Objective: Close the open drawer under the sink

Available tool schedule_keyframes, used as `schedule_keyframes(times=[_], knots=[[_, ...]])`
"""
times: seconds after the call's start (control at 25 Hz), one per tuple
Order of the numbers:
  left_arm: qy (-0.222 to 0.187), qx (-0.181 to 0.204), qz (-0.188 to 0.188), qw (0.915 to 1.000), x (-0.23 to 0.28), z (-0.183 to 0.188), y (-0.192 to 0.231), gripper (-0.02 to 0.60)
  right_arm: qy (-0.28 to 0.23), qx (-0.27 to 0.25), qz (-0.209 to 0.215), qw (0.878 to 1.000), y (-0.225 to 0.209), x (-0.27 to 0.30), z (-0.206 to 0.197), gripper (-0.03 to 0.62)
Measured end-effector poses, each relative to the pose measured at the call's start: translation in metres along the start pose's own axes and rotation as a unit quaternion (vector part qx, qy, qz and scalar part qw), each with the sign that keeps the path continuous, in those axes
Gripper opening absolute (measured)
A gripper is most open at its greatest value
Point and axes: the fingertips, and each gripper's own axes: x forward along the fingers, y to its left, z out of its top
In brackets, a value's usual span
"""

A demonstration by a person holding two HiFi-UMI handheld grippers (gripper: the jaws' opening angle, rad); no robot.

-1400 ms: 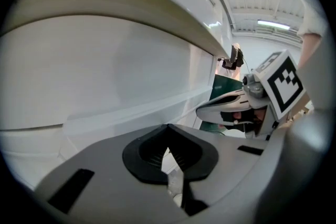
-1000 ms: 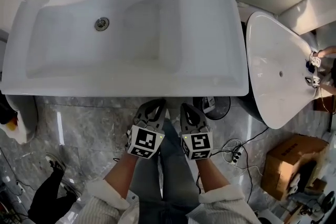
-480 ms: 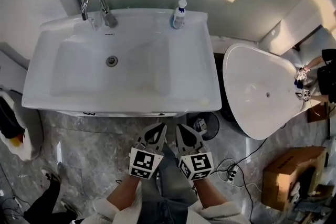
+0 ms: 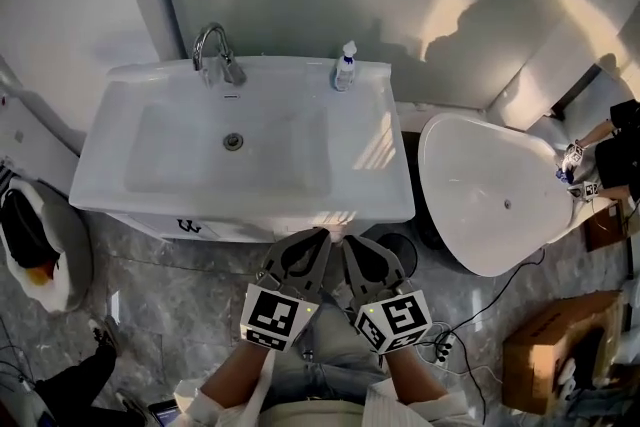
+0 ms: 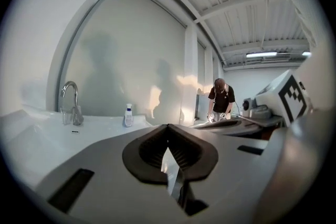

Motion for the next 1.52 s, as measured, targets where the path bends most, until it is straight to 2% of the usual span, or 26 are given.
schedule_keyframes(times=[0.28,0.56,0.88,1.12,1.52], knots=[[-0.031,0.019,-0.015,0.9992,-0.038,0.047,-0.017,0.015,-0.018,-0.006,0.02,1.0,0.036,-0.023,0.035,0.009],[-0.04,0.033,-0.026,0.9983,-0.057,0.063,-0.029,0.015,-0.035,-0.018,0.034,0.999,0.059,-0.04,0.061,0.009],[-0.062,0.058,-0.008,0.9964,-0.068,0.087,-0.024,0.015,-0.032,-0.007,0.053,0.998,0.065,-0.04,0.072,0.009],[-0.074,0.071,-0.003,0.9947,-0.071,0.094,-0.021,0.015,-0.03,-0.012,0.052,0.998,0.069,-0.037,0.068,0.009],[-0.066,0.065,-0.001,0.9957,-0.074,0.085,-0.022,0.015,-0.024,-0.006,0.057,0.998,0.074,-0.035,0.06,0.009]])
